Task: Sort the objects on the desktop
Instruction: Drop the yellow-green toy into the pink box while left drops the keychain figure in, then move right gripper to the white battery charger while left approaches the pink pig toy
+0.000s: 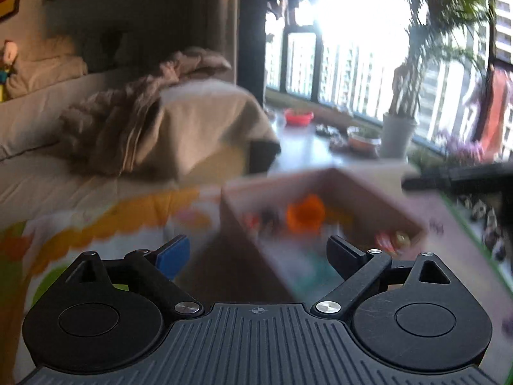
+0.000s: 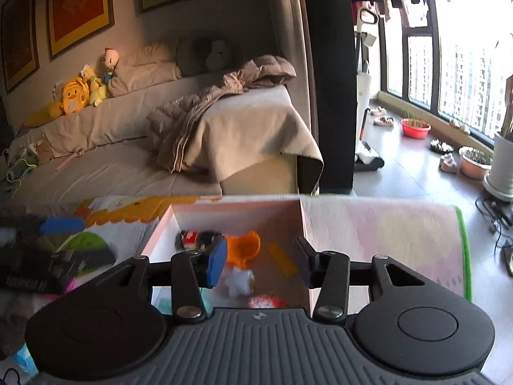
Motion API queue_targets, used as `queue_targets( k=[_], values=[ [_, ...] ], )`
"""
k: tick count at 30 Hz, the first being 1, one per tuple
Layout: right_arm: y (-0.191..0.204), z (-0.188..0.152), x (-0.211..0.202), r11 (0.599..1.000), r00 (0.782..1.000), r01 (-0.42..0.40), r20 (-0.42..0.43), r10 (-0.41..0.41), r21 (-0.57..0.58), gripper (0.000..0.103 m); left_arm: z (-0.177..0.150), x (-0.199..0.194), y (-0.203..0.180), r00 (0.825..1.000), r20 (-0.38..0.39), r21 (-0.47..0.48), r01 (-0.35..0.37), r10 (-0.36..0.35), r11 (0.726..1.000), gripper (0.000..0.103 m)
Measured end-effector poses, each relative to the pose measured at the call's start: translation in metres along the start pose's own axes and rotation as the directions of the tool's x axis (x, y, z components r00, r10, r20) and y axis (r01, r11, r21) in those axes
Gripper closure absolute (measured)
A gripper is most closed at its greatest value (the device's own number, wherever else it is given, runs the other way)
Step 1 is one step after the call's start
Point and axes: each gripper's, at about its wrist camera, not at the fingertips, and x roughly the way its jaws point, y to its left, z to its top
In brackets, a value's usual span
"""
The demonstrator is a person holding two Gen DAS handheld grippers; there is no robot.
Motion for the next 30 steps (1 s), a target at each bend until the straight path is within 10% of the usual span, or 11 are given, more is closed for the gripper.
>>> queue_targets(
  k=[12, 20, 30],
  values=[
    [0.017, -0.076, -0.018, 0.999, 0.996, 0.027, -0.09, -0.025, 0.024, 0.039, -0.052, 0.031, 0.004, 0.993, -0.113, 0.055, -0.019, 0.025, 0.998, 0.003],
    [0.012, -0.1, -0.017, 0.997, 0.989, 0.047, -0.141, -0.039, 0.055, 0.033, -0.056, 0.042, -0.01, 0.985, -0.153, 0.102, 0.091, -0.075, 0.991, 0.001],
    [0.015, -0.112, -0.021, 0.996, 0.988, 0.031, -0.151, -0.018, 0.082, 0.028, -0.089, -0.015, -0.041, 0.927, -0.179, 0.001, 0.336, -0.331, 0.942, 0.001]
  ],
)
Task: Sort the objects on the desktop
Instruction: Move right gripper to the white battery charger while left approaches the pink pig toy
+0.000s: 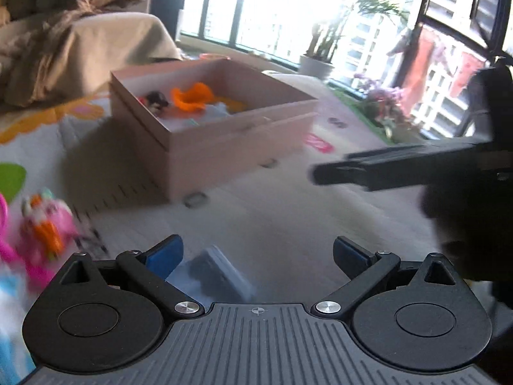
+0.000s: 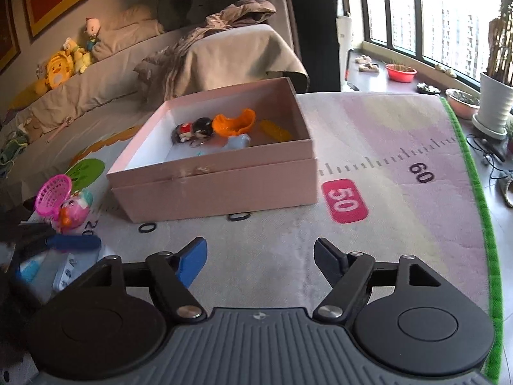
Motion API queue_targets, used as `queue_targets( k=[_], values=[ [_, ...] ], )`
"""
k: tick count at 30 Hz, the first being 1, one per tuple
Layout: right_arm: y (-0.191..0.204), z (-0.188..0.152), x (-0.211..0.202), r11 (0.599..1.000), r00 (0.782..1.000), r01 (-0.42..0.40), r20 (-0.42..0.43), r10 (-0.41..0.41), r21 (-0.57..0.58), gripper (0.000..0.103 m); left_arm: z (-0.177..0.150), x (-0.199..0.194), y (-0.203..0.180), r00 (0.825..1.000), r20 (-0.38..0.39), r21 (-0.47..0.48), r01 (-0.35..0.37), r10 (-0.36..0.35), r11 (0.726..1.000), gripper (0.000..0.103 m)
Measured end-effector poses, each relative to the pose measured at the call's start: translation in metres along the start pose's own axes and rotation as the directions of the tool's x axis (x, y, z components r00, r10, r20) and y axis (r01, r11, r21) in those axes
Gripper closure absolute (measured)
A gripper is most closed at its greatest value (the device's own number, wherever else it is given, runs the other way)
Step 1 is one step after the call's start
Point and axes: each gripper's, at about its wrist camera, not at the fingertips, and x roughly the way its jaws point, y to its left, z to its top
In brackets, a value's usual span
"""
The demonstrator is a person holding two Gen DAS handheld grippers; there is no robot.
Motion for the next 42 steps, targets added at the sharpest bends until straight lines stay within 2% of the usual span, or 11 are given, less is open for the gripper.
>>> queue_targets(
  k=[2, 5, 9, 14, 18, 25, 30, 33, 35, 37, 42],
  values=[
    [0.009, -0.001, -0.003, 1.0, 1.0, -0.023, 0.001, 0.023, -0.019, 0.028, -0.003, -0.012, -0.003, 0.999, 0.017, -0.005, -0.028, 0.029, 1.0, 0.001],
    [0.029, -0.004, -0.007, 0.994, 0.996, -0.085, -0.001, 0.086, -0.068, 0.025, -0.004, -0.039, 0.001, 0.985, 0.068, -0.015, -0.157, 0.158, 0.987, 0.001],
    [0.065, -0.013, -0.003, 0.967, 0.975, -0.22, -0.061, 0.214, -0.125, 0.024, 0.001, -0.067, 0.026, 0.923, 0.099, -0.094, -0.364, 0.372, 0.927, 0.001],
    [0.116, -0.029, 0.008, 0.914, 0.945, -0.327, -0.113, 0.308, -0.24, 0.018, 0.009, -0.071, 0.049, 0.884, 0.075, -0.171, -0.444, 0.461, 0.879, 0.001],
    [0.142, -0.034, 0.016, 0.878, 0.951, -0.31, -0.104, 0.293, -0.364, 0.019, 0.013, -0.061, 0.05, 0.885, 0.07, -0.172, -0.443, 0.46, 0.88, 0.001],
    [0.114, -0.022, 0.011, 0.895, 0.958, -0.286, -0.103, 0.267, -0.341, 0.076, 0.02, -0.029, 0.056, 0.886, 0.037, -0.161, -0.45, 0.461, 0.878, 0.001],
    [0.064, -0.018, 0.007, 0.945, 0.984, -0.177, -0.077, 0.162, -0.273, 0.075, 0.025, -0.003, 0.068, 0.878, -0.022, -0.164, -0.476, 0.479, 0.864, 0.001],
    [0.044, -0.02, 0.0, 0.962, 0.996, -0.092, -0.04, 0.084, -0.257, 0.067, 0.025, 0.005, 0.073, 0.872, -0.044, -0.167, -0.488, 0.488, 0.857, 0.002],
    [0.034, -0.022, -0.003, 0.968, 0.997, -0.07, -0.031, 0.064, -0.242, 0.063, 0.025, 0.007, 0.076, 0.869, -0.055, -0.176, -0.493, 0.492, 0.852, 0.01],
    [0.03, -0.022, -0.006, 0.97, 0.999, -0.052, -0.018, 0.049, -0.238, 0.055, 0.023, 0.008, 0.079, 0.872, -0.073, -0.185, -0.489, 0.484, 0.852, 0.032],
    [0.031, -0.02, -0.011, 0.971, 0.999, -0.041, 0.013, 0.045, -0.236, 0.033, 0.014, 0.002, 0.07, 0.885, -0.059, -0.164, -0.464, 0.461, 0.87, 0.042]
  ],
)
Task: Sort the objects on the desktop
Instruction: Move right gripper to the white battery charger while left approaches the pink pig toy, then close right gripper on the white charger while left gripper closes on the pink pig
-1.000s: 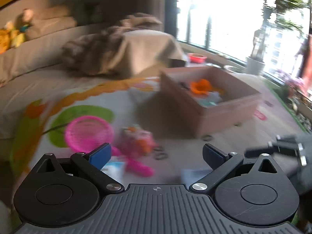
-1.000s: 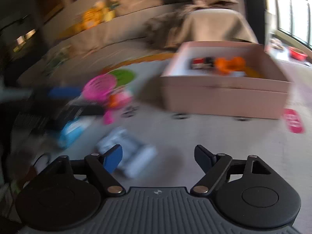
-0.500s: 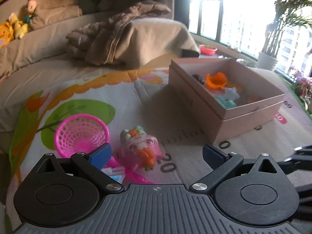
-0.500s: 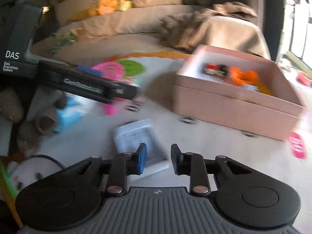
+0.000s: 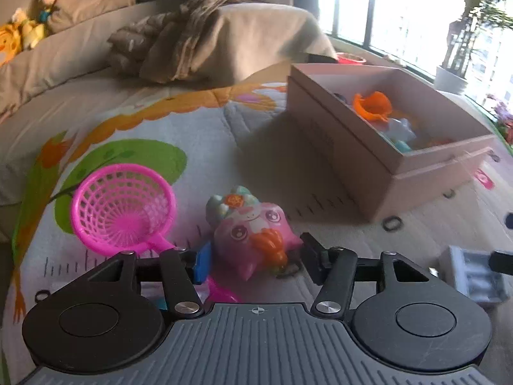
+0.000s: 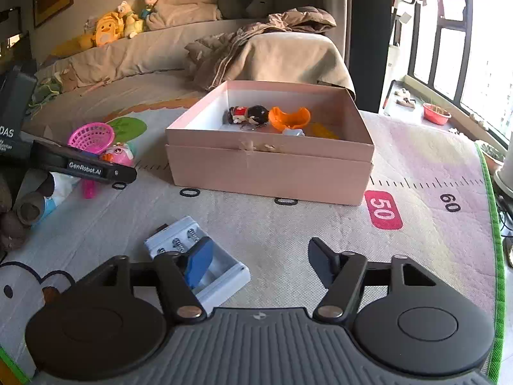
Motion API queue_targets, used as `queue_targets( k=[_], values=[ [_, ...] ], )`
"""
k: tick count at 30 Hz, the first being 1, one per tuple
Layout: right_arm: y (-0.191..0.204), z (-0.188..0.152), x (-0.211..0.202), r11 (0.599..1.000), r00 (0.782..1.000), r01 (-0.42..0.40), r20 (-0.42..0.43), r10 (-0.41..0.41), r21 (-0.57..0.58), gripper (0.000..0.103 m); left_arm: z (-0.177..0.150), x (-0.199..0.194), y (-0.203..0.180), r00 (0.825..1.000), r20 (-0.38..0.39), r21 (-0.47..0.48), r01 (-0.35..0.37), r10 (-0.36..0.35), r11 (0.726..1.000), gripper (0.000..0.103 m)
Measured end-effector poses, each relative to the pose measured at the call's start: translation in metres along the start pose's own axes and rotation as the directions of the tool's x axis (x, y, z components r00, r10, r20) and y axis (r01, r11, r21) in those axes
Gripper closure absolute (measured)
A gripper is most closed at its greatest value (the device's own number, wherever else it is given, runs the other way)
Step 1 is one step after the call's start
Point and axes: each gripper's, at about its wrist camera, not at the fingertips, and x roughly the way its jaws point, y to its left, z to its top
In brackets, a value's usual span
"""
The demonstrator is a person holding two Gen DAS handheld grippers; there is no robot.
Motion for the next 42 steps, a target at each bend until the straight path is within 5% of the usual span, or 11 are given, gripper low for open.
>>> queue_targets(
  k=[5, 11, 17, 19, 27, 42],
  values=[
    [0.006, -0.005, 0.001, 0.999, 0.999, -0.033, -0.038, 0.033, -0.008, 0.018, -0.022, -0.021, -0.021, 0.995, 0.001, 0.053, 0.102, -0.102, 0.993, 0.043],
    [0.0, -0.012, -0.003, 1.0, 0.999, 0.025, -0.032, -0.025, -0.008, 0.006, -0.045, -0.046, -0.047, 0.963, -0.008, 0.096, 0.269, -0.27, 0.958, 0.04],
    [-0.022, -0.012, 0.003, 0.985, 0.987, 0.163, -0.025, -0.162, 0.057, 0.003, -0.058, -0.051, -0.059, 0.97, 0.01, 0.119, 0.239, -0.242, 0.964, 0.025],
    [-0.031, -0.015, 0.004, 0.983, 0.99, 0.143, -0.034, -0.14, 0.113, 0.0, -0.059, -0.051, -0.06, 0.975, 0.01, 0.117, 0.22, -0.223, 0.968, 0.015],
    [-0.04, -0.017, 0.008, 0.969, 0.993, 0.11, -0.076, -0.095, 0.22, 0.0, -0.065, -0.05, -0.059, 0.975, 0.023, 0.117, 0.219, -0.223, 0.969, 0.002],
    [-0.016, -0.016, 0.006, 0.989, 0.994, 0.073, -0.087, -0.062, 0.126, 0.0, -0.071, -0.052, -0.059, 0.972, 0.019, 0.133, 0.23, -0.234, 0.964, 0.0]
  ],
)
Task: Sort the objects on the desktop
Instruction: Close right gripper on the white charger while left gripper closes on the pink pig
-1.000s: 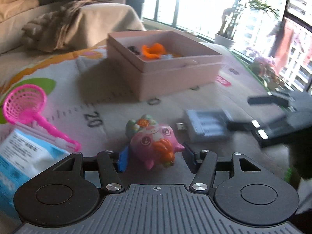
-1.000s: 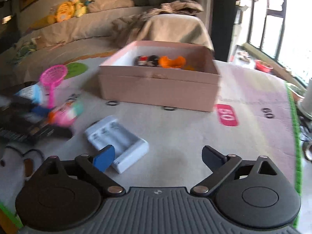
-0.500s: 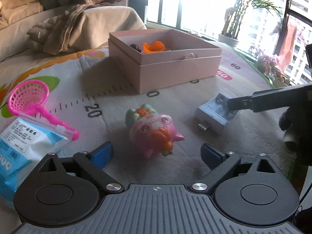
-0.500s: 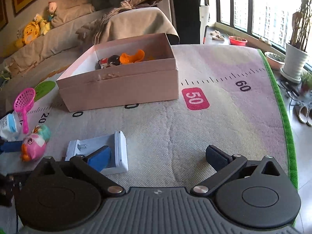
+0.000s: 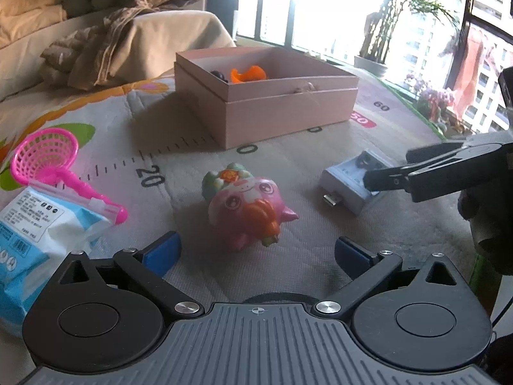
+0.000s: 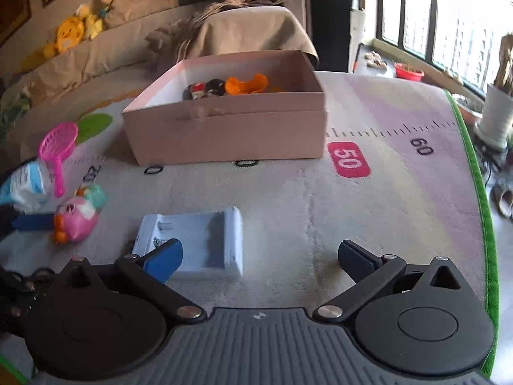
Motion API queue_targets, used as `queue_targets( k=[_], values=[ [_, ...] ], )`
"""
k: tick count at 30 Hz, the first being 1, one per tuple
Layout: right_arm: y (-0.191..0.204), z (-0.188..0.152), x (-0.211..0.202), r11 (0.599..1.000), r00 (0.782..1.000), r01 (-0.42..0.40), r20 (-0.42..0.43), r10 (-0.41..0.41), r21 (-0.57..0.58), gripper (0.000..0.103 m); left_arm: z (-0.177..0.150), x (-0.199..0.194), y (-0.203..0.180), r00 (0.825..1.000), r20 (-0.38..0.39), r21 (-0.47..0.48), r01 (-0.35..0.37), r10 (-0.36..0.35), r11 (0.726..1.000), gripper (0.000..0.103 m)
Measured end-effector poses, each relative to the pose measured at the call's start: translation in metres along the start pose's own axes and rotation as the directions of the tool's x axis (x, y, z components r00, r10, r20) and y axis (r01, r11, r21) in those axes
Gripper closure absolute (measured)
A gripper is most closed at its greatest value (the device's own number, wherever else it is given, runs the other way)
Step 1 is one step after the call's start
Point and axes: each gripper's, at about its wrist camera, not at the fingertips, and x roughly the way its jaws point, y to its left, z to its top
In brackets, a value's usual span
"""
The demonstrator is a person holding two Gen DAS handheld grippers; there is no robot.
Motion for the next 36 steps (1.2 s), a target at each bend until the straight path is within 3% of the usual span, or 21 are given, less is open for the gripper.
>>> queue_targets(
  k=[12, 21, 26, 30, 36],
  values=[
    [0.027, 0.016, 0.015, 0.997, 0.999, 0.025, 0.044, -0.022, -0.072, 0.0, -0.002, 0.001, -0.005, 1.0, -0.004, 0.032, -0.025, 0.025, 0.999, 0.0],
    [-0.007, 0.015, 0.013, 0.993, 0.994, 0.097, 0.048, -0.1, 0.065, 0.0, 0.005, 0.003, -0.006, 0.999, -0.012, 0.005, -0.034, 0.034, 0.999, 0.0],
    [-0.013, 0.014, 0.016, 0.987, 0.993, 0.108, 0.034, -0.112, 0.115, 0.0, 0.014, 0.002, 0.004, 0.999, 0.005, -0.072, 0.034, -0.034, 0.997, 0.0],
    [-0.007, 0.011, 0.012, 0.991, 0.991, 0.108, 0.064, -0.114, 0.081, 0.0, 0.015, -0.001, 0.01, 0.999, 0.015, -0.065, -0.041, 0.042, 0.997, 0.0],
    [0.006, 0.008, 0.001, 0.999, 0.992, 0.038, 0.123, -0.036, -0.012, 0.0, 0.014, -0.007, 0.028, 0.989, 0.0, -0.072, -0.15, 0.15, 0.986, 0.0]
  ],
)
